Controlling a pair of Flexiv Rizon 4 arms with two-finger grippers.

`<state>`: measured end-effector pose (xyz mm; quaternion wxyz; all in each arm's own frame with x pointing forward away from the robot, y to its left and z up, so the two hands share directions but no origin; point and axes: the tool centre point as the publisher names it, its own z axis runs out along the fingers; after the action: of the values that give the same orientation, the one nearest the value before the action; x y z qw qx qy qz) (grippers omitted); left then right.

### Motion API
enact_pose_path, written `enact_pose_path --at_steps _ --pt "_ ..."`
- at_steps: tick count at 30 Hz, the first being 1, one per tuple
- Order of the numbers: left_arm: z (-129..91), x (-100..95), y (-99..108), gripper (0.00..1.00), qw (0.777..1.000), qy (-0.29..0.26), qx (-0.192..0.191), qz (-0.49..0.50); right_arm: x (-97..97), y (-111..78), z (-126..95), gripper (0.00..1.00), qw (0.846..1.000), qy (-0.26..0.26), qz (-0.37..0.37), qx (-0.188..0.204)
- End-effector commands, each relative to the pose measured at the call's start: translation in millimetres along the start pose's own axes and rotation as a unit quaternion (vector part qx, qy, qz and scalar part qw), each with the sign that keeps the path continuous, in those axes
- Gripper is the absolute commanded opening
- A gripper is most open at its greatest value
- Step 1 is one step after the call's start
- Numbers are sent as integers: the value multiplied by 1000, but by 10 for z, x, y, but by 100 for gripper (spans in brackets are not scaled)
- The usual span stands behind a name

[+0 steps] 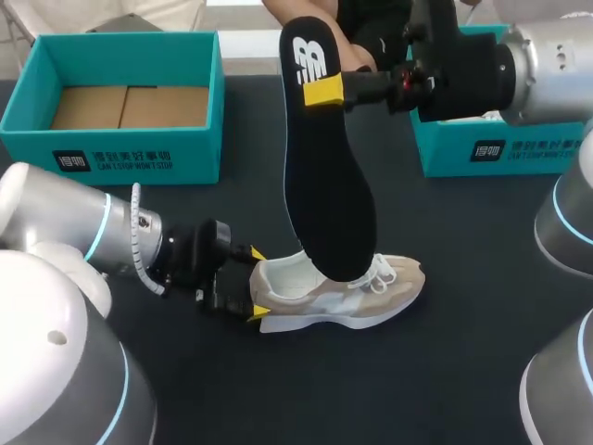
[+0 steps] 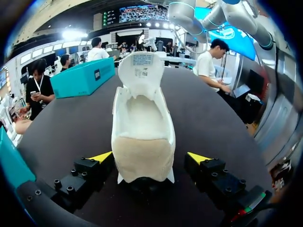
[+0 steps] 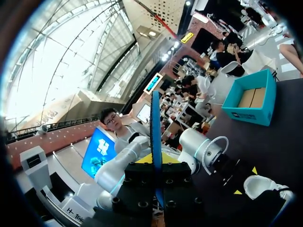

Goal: Take the shoe out of the shoebox, open the shoe tongue, remove and reinsert the insole, then place the shoe into the shoebox

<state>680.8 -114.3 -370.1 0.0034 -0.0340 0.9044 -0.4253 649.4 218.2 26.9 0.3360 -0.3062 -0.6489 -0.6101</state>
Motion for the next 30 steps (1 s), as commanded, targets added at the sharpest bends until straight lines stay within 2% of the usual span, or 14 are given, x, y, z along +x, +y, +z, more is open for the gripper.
enact_pose_path --at_steps 1,7,12,13,14,15,30 --pt "-125 -10 -106 100 998 13 -60 1 3 -5 25 0 1000 -2 1 0" --pt "-174 -27 -157 100 991 35 -126 -36 3 -5 25 0 1000 -2 1 0" --pt "-204 11 -234 100 982 40 -182 -30 3 -5 25 0 1000 -2 1 0" --pt "-207 15 -244 100 982 42 -183 -31 3 -5 25 0 1000 -2 1 0" --pt "-212 16 -250 100 980 35 -192 -26 3 -5 25 0 1000 -2 1 0" --pt "-210 18 -262 100 975 0 -221 -15 3 -5 25 0 1000 -2 1 0" --pt "-212 14 -274 100 974 7 -227 -20 3 -5 25 0 1000 -2 1 0"
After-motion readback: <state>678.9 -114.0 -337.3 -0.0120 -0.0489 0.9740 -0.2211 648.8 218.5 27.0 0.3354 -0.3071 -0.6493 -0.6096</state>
